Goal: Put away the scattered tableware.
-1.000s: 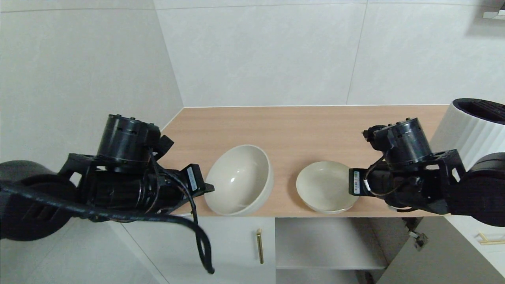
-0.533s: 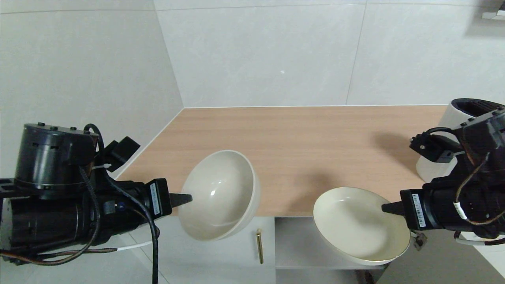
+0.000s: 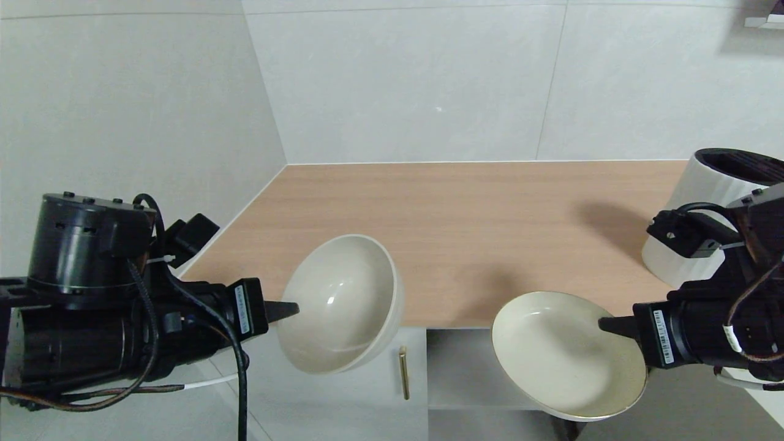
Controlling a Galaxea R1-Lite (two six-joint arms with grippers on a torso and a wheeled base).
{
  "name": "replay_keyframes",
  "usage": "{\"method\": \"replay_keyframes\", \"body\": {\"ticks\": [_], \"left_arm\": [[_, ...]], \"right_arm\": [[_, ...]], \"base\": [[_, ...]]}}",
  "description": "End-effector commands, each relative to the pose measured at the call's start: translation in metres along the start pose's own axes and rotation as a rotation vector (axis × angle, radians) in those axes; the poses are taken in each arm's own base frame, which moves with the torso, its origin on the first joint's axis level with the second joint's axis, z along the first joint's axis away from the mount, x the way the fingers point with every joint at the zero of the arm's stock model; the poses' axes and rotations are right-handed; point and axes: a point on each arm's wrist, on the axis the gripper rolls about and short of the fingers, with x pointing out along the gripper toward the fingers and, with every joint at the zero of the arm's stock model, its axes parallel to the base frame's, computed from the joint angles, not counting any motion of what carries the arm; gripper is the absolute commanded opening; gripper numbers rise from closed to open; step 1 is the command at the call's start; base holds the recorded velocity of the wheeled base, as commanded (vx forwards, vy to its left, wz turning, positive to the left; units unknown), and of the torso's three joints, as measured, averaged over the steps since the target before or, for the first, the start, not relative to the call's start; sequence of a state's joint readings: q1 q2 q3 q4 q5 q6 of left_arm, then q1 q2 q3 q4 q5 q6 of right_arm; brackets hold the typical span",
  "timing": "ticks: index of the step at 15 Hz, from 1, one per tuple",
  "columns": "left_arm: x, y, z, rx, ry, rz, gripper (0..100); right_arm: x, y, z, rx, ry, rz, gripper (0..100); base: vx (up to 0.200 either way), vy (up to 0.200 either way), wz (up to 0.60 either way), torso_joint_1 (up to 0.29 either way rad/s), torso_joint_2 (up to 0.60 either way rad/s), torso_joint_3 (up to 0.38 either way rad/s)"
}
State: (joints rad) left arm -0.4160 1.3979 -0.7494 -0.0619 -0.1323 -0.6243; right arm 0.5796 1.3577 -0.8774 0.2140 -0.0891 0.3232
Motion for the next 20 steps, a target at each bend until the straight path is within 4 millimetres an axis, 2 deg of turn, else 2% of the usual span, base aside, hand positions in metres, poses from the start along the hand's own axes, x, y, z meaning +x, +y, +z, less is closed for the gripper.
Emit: {"method": "replay_keyframes", "body": {"ticks": [1,11,20], "left_arm": [[0.002,0.0,0.0,0.0,0.006,0.001,0],[0.003,0.001,-0.001,0.0,0.012,0.006,0],[0.005,0.002,-0.002,-0.003,0.017,0.009,0]], "right_arm": [[0.002,0.0,-0.001,0.0,0.007,-0.002,0],[0.013,0.0,-0.004,-0.002,0.031,-0.011,0],[0.015,-0.001,-0.005,-0.002,0.038,-0.014,0]], "base": [[0.0,0.0,0.0,0.0,0.0,0.0],[0.0,0.0,0.0,-0.002,0.01,0.004],[0.0,0.0,0.0,-0.182,0.44,0.251]]}}
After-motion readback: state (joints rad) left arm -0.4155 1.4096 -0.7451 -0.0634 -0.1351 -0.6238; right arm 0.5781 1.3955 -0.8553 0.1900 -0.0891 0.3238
